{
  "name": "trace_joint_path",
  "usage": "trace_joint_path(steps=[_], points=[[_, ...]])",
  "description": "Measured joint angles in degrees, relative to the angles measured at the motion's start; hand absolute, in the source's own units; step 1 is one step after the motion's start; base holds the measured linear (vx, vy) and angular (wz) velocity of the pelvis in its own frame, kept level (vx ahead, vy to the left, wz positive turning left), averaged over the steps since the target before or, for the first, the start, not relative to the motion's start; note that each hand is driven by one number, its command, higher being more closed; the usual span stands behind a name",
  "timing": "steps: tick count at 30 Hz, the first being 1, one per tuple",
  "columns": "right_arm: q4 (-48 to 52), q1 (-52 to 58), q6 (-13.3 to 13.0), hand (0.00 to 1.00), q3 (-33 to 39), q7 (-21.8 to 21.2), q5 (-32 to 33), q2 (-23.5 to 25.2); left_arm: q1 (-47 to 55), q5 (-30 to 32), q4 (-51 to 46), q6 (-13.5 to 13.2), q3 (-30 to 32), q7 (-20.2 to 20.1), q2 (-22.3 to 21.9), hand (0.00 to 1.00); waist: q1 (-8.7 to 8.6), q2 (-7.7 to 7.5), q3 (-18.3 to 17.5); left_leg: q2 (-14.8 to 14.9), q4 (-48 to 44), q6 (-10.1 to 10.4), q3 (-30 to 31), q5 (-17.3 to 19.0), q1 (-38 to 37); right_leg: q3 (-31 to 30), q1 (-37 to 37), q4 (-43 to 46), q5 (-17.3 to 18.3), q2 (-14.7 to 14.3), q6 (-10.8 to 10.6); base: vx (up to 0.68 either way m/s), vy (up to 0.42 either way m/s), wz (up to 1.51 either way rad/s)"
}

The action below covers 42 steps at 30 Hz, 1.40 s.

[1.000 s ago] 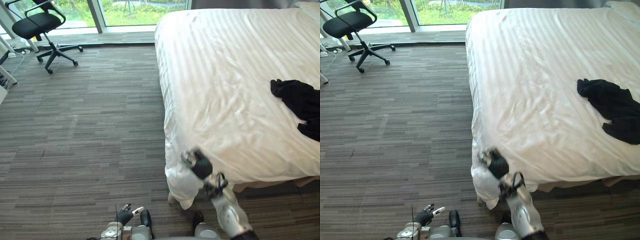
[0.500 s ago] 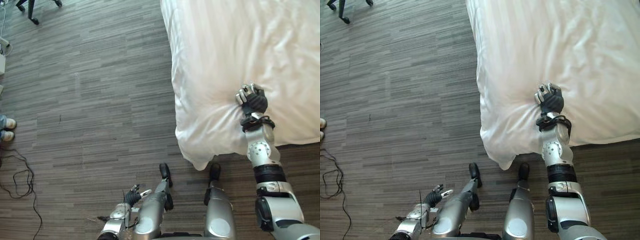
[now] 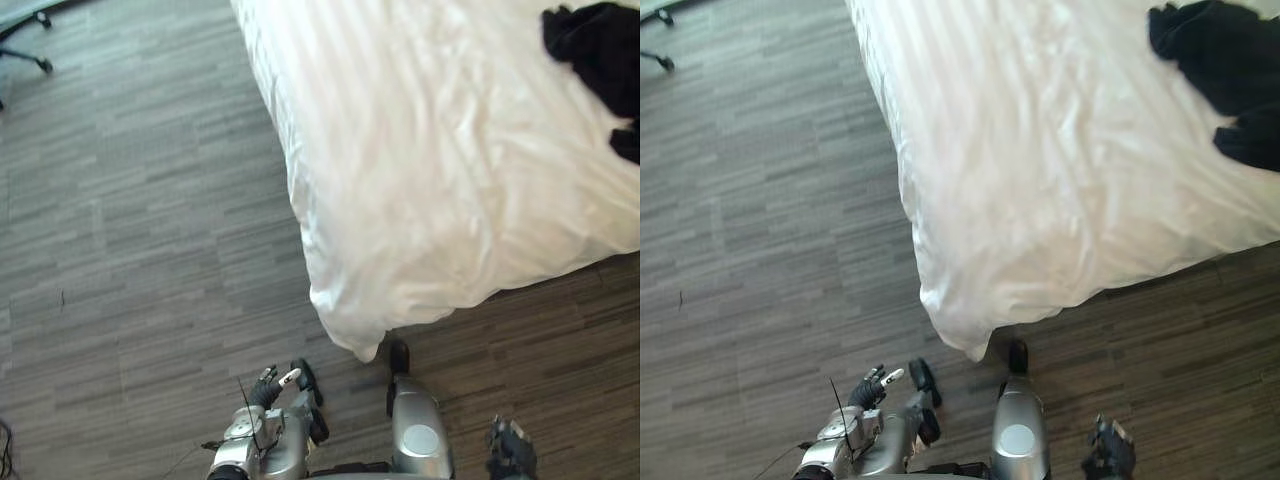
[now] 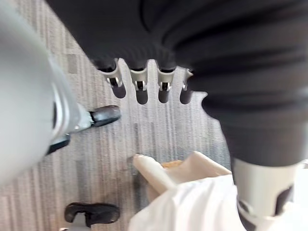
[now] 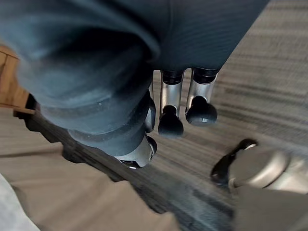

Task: Tidy the bed and pick cloth on bed and put in laundry

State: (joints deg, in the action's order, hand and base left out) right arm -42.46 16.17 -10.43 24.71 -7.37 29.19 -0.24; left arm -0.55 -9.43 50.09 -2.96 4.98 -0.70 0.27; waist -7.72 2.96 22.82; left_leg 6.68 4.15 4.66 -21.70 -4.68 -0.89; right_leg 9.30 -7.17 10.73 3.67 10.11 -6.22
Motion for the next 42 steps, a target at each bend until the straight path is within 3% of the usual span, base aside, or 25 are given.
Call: trace_joint_path(steps=[2,6,9,11,14,16,17,18,19,21,22,23,24,27,29,30,31,32,33,34,35,36,37,39,42], points=[[-1.09,0.82,-0.25,0.00,-3.08,-3.34,-5.47,-0.24,1.81,0.04,0.01,-0.19,1.60,0.06,-0.01,0.00,0.75,-0.10,-4.06,0.76,0.00,0.18,-0.69,0.12,-1.43,0.31,1.52,-0.04,0.74,-0.61,0.50,0.11,-0.055,0.01],[-3.05,-0.67,-0.49,0.00,-6.13,-5.92,-9.51,-0.09,6.30,2.06,1.03,-0.33,2.39,-0.06,0.10,0.00,1.08,-0.09,-8.71,1.50,-1.24,0.86,-0.68,1.24,-5.01,1.96,6.67,-1.05,2.06,-0.93,0.44,0.04,-0.028,0.17],[-3.74,-0.63,-0.31,0.00,-6.61,-6.35,-9.12,-0.38,8.65,3.82,1.83,-0.94,4.45,-0.06,0.49,0.00,2.92,-0.22,-10.18,3.94,-11.42,0.46,-1.62,6.39,-3.48,1.00,8.82,-0.86,3.43,-1.10,0.50,-0.02,-0.008,-0.12],[-4.31,-0.44,-0.39,0.00,-6.54,-6.26,-8.76,-0.52,9.32,3.95,2.11,-1.83,5.75,-0.08,0.44,0.00,3.39,-1.36,-10.87,4.40,-17.95,0.42,-1.55,6.67,-1.31,-0.87,8.88,-0.89,3.42,-0.24,0.53,-0.06,-0.015,-0.42],[-5.71,-0.32,-0.59,0.00,-6.33,-6.29,-8.37,-2.57,9.99,4.46,2.29,-1.99,7.24,0.18,0.41,0.00,3.83,-1.26,-11.56,8.75,-39.09,-2.61,4.99,10.98,2.29,-6.62,8.83,-0.63,2.80,0.01,1.09,-0.04,0.121,-1.16],[-5.87,-0.18,-1.59,0.00,-6.50,-6.29,-7.94,-4.31,10.04,4.55,2.92,-1.98,6.65,0.79,0.30,0.00,3.48,-0.75,-12.10,9.51,-38.67,-2.27,13.45,10.67,0.77,-13.10,5.14,0.92,1.36,-1.03,-0.38,-0.01,0.306,-1.50],[-6.19,-0.38,-1.79,0.00,-6.54,-6.29,-7.64,-4.82,9.91,4.52,3.31,-1.98,6.34,0.78,0.16,0.00,3.63,-0.50,-12.71,9.20,-36.74,-0.41,15.82,11.79,0.31,-14.76,2.78,1.98,1.03,-1.50,-0.91,-0.05,0.325,-1.43],[-7.46,-1.61,-1.74,0.00,-6.51,-6.28,-7.18,-5.42,9.16,4.34,4.93,-1.78,6.37,0.85,0.08,0.00,3.18,-0.29,-14.70,7.82,-31.99,2.50,15.99,16.18,-1.16,-17.55,-1.01,3.14,-0.42,-1.97,-2.09,-0.05,0.312,-1.03],[-8.05,-1.66,-1.76,0.00,-6.42,-6.26,-7.10,-4.98,8.08,4.42,5.83,-1.82,6.28,0.82,0.07,0.00,1.70,-0.76,-14.57,7.20,-29.76,3.52,15.15,19.34,-2.65,-17.30,-2.31,2.87,-2.88,-1.38,-3.23,-0.07,0.315,-0.86],[-8.49,-1.79,-2.03,0.00,-5.59,-6.06,-7.05,-3.81,6.00,4.59,6.83,-1.60,4.73,0.70,0.39,0.00,2.45,-1.17,-14.38,6.37,-27.02,5.25,11.33,23.65,-4.03,-17.26,-4.38,2.71,-6.26,-1.15,-1.63,-0.17,0.322,-0.60],[-8.49,-1.87,-2.07,0.00,-5.17,-6.04,-7.09,-3.23,5.73,4.60,6.72,-1.45,3.66,0.64,0.55,0.00,2.85,-1.56,-14.32,5.78,-26.03,4.96,9.72,24.04,-5.01,-17.10,-4.39,2.00,-7.64,-0.69,-1.18,-0.23,0.309,-0.79],[-8.48,-2.02,-2.22,0.00,-5.31,-6.01,-7.09,-2.28,5.31,4.60,6.63,-1.20,1.86,0.74,0.89,0.00,3.29,-2.16,-14.24,4.24,-23.70,3.39,6.69,23.24,-6.47,-14.27,-3.48,-2.11,-13.83,0.27,-1.25,-0.24,0.199,-0.72],[-8.49,-2.72,-2.18,0.00,-5.96,-6.02,-7.17,-1.93,5.32,4.59,6.64,-0.88,1.12,0.83,0.58,0.00,3.52,-1.26,-14.10,4.08,-21.88,1.23,4.71,21.96,-7.18,-10.85,-2.79,-5.43,-17.70,0.53,0.06,-0.36,0.247,-0.68],[-7.63,-3.13,-2.19,0.00,-8.87,-4.91,-7.17,-0.90,5.00,6.36,6.65,0.82,-1.96,0.85,1.52,0.00,2.38,-0.94,-14.29,4.17,-18.96,-1.10,1.91,19.64,-5.66,-4.18,-4.69,14.99,-1.88,-2.54,3.89,-0.30,0.137,-0.24],[-7.44,-3.05,-2.23,0.00,-9.15,-3.51,-6.70,-0.66,4.73,6.89,6.58,1.19,-4.88,0.65,2.50,0.00,2.44,-1.56,-14.69,3.02,-17.09,-1.48,0.16,17.55,-4.36,-0.94,-3.11,24.13,5.66,-2.86,3.16,-0.20,0.030,-0.35],[-7.44,-3.04,-2.26,0.00,-9.47,-3.01,-6.72,-0.68,4.62,7.26,6.59,1.34,-5.36,0.63,2.80,0.00,2.45,-2.09,-14.99,2.38,-16.99,-1.58,-0.61,17.39,-3.86,0.00,-2.29,25.19,6.98,-2.19,2.59,-0.16,-0.003,-0.89],[-7.18,-3.57,-2.55,0.00,-10.62,-2.40,-6.75,-0.57,3.63,8.09,6.75,1.82,-5.53,0.71,3.77,0.00,2.92,-3.86,-15.43,0.03,-18.26,-1.58,-2.61,17.58,-2.90,2.01,-3.18,21.77,7.94,-0.92,2.08,-0.08,-0.011,-1.07],[-6.76,-3.71,-2.81,0.00,-11.61,-2.27,-6.76,-1.21,3.00,8.27,6.81,2.48,-5.69,0.70,3.63,0.00,3.13,-3.96,-15.19,-0.86,-17.99,-1.68,-3.04,18.16,-1.31,2.28,-4.07,19.77,7.35,-1.42,2.99,-0.21,0.047,-1.64],[-6.30,-4.52,-3.64,0.00,-12.61,-1.88,-6.78,-2.57,1.80,9.16,7.34,3.11,-6.24,0.71,2.67,0.00,4.05,-1.96,-16.32,-4.40,-12.87,-3.87,-2.20,17.80,0.66,-0.38,-1.91,7.24,5.51,-3.74,3.28,-0.27,0.103,-2.07],[-6.78,-6.48,-3.24,0.00,-11.79,-1.10,-6.83,-3.27,0.27,9.36,7.97,3.16,-5.19,0.79,1.75,0.00,5.05,-1.16,-15.55,-4.83,-9.18,-7.12,-6.54,12.94,0.11,2.36,-5.48,19.62,9.35,-1.20,5.61,-0.29,0.087,-1.89],[-6.89,-6.63,-3.18,0.00,-11.77,-0.89,-6.85,-2.97,-0.23,9.45,7.88,3.44,-5.28,0.93,2.10,0.00,4.34,-1.81,-15.30,-5.11,-9.41,-7.85,-8.14,12.57,-0.10,4.42,-4.98,25.39,10.27,1.04,5.47,-0.10,-0.009,-1.69],[-8.43,-6.71,-3.16,0.00,-12.61,-0.76,-7.46,-2.77,-0.54,9.58,7.95,4.38,-5.51,0.92,2.85,0.00,3.59,-2.74,-15.53,-4.65,-10.46,-7.95,-10.60,12.63,-0.94,7.28,-1.60,28.13,9.77,3.91,5.28,-0.04,-0.117,-1.55],[-8.94,-7.30,-2.73,0.00,-14.04,-0.68,-7.85,-2.40,-0.12,9.58,8.04,4.93,-5.24,1.13,3.61,0.00,4.51,-3.51,-16.04,-3.64,-11.64,-7.61,-14.56,12.91,-0.64,8.79,0.84,22.71,8.00,4.22,1.86,-0.06,-0.119,-1.84],[-8.96,-8.16,-2.33,0.00,-15.82,-0.48,-7.82,-2.39,0.57,9.48,8.93,5.39,-5.28,1.51,3.83,0.00,5.29,-2.39,-16.44,-1.66,-11.15,-7.05,-19.12,12.64,-0.87,9.82,3.63,11.50,6.54,-0.23,2.04,-0.14,-0.118,-1.86],[-9.17,-7.62,-1.62,0.00,-15.70,-0.52,-7.56,-2.58,0.81,9.04,8.93,5.27,-5.42,1.44,2.71,0.00,4.06,-2.35,-15.84,2.41,-19.78,-6.00,-21.35,14.44,0.61,9.38,9.65,-2.39,4.19,-3.48,4.12,-0.08,-0.183,-0.85]])
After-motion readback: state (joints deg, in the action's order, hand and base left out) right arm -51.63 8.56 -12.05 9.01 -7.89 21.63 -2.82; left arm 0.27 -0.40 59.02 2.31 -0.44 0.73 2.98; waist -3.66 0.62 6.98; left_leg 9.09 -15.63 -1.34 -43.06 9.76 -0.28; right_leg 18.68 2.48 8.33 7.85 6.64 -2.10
